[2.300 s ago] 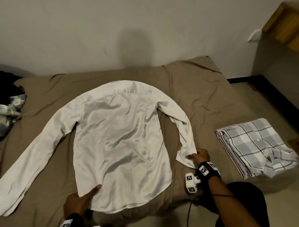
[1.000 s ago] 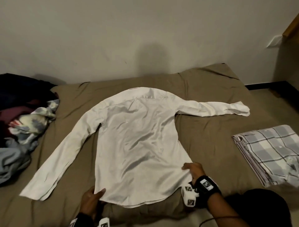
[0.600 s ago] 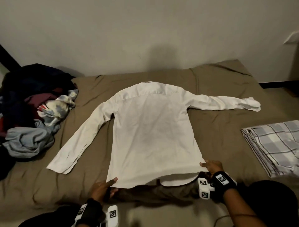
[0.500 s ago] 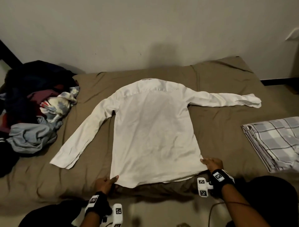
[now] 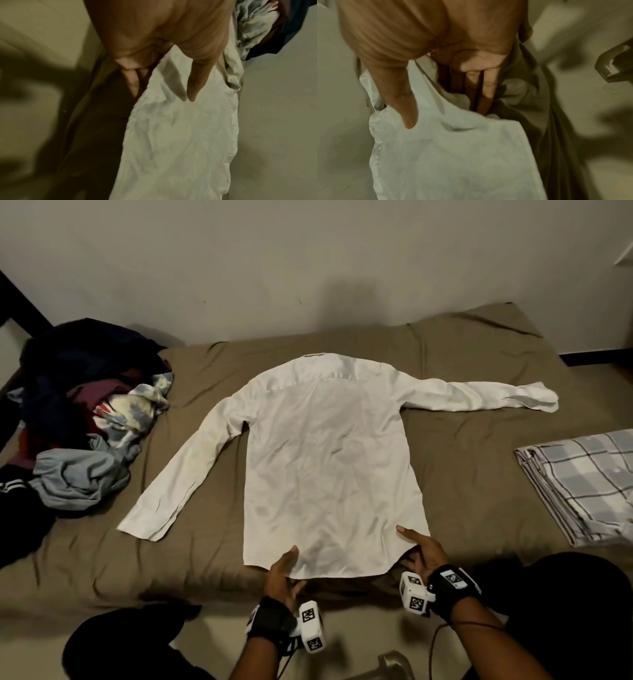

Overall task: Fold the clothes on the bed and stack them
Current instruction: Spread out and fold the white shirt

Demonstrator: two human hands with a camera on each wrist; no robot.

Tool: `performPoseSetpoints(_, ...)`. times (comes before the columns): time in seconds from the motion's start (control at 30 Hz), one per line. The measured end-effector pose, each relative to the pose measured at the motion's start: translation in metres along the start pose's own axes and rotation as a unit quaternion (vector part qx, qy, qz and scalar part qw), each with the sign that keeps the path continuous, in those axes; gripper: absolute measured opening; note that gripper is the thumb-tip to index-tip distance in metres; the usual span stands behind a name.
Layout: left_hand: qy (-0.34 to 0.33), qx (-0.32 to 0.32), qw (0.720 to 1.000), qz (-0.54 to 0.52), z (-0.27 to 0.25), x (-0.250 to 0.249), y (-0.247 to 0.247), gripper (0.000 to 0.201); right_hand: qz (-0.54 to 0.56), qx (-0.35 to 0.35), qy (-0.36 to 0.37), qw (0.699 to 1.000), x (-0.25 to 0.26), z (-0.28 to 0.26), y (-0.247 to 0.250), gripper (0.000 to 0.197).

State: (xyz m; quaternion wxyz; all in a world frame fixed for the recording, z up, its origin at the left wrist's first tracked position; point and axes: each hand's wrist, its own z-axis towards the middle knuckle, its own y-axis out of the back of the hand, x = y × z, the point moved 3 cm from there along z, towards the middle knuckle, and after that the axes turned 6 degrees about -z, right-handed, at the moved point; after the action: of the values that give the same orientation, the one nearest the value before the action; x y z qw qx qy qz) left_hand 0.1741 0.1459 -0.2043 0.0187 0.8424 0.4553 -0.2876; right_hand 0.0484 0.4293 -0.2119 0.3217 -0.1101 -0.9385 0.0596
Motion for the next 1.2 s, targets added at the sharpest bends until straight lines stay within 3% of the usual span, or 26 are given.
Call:
performPoseSetpoints(0.13, 0.009, 0.053, 0.998, -0.02, 0.0, 0.015, -0.014, 0.055, -0.02, -0.037, 0.024, 0.999, -0.011, -0.001, -0.002, 0.053)
performPoseSetpoints(0.27, -0.007, 0.055, 0.997, -0.046, 0.007, 0.017, -0.014, 0.038, 0.023, -0.06, 0.054, 0.996, 0.001, 0.004, 0.004, 0.043)
performPoseSetpoints(0.37, 0.032, 0.06, 0.993, -0.098, 0.003, 0.02, -0.014, 0.024, 0.009, -0.09, 0.031, 0.995, 0.008, 0.01, 0.017, 0.019)
performPoseSetpoints(0.43, 0.069, 0.045, 0.995, -0.058, -0.001, 0.025, -0.016, 0.018, -0.02, -0.125, 0.019, 0.992, 0.003, 0.013, 0.024, 0.017)
performPoseSetpoints(0.53, 0.105, 0.045, 0.992, 0.06, 0.005, 0.041, -0.01, 0.031, -0.077, -0.16, 0.036, 0.984, -0.006, 0.012, 0.028, 0.017)
performPoseSetpoints(0.6, 0.052, -0.038, 0.989, 0.13, 0.015, 0.042, 0.007, 0.047, -0.094, -0.197, 0.053, 0.974, -0.006, 0.009, 0.032, 0.016)
performPoseSetpoints(0.67, -0.036, -0.141, 0.982, 0.123, 0.022, 0.029, 0.028, 0.05, -0.071, -0.225, 0.068, 0.969, 0.002, 0.008, 0.038, 0.011)
performPoseSetpoints(0.73, -0.077, -0.212, 0.971, 0.084, 0.025, 0.01, 0.044, 0.053, -0.026, -0.244, 0.072, 0.967, 0.011, 0.008, 0.045, 0.007)
performPoseSetpoints(0.83, -0.091, -0.222, 0.97, 0.038, 0.03, -0.013, 0.058, 0.044, 0.004, -0.248, 0.057, 0.967, 0.018, 0.014, 0.053, 0.007)
performPoseSetpoints(0.93, -0.105, -0.217, 0.969, 0.052, 0.035, -0.025, 0.065, 0.024, -0.084, -0.257, 0.048, 0.962, 0.023, 0.019, 0.058, 0.012)
performPoseSetpoints(1.2, -0.141, -0.254, 0.957, -0.022, 0.028, -0.027, 0.076, 0.009, -0.182, -0.281, 0.043, 0.941, 0.022, 0.027, 0.071, 0.012)
